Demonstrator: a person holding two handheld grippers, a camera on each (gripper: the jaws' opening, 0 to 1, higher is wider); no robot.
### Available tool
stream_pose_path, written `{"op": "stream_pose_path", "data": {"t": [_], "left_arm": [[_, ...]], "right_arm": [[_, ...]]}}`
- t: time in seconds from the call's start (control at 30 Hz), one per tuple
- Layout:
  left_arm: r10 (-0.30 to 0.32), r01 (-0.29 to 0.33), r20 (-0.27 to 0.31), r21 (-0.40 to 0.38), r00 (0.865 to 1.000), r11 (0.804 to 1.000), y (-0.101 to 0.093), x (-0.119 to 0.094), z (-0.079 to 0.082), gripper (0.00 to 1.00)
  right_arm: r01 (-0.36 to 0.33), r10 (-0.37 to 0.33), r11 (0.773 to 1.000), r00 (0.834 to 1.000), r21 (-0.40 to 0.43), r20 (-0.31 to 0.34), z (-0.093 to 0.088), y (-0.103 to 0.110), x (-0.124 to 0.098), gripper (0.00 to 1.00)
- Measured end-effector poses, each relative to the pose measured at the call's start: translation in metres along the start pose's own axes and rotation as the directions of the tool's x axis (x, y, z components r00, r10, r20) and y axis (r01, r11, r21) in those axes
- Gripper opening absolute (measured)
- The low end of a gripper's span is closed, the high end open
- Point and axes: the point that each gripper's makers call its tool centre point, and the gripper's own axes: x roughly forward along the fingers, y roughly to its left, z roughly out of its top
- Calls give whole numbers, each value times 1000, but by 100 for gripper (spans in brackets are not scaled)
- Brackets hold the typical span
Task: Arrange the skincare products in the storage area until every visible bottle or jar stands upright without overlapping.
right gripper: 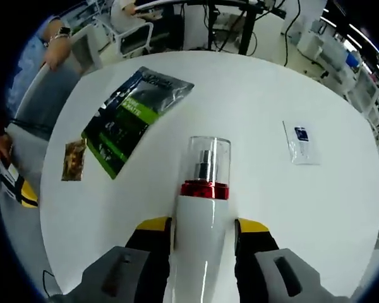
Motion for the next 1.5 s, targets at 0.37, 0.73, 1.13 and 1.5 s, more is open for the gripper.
{"op": "stream_pose_path", "data": {"t": [0.37,0.73,1.13,1.5], "left_arm": [[6,-6,-1,-2,1000,1000,1,-1,0,8],[12,-12,10,5,1000,1000,3,-2,2,10],[15,-12,69,-45,998,999,5,-7,11,10],[0,5,73,-59,997,998,4,-4,12,13]], "right_arm": [[105,-105,994,994,21,11,1,1,-5,21],[108,-138,974,980,200,141,5,13,-26,19],[94,-258,915,884,392,389,4,42,-100,19],[21,-378,852,716,523,587,-21,113,-180,20]]}}
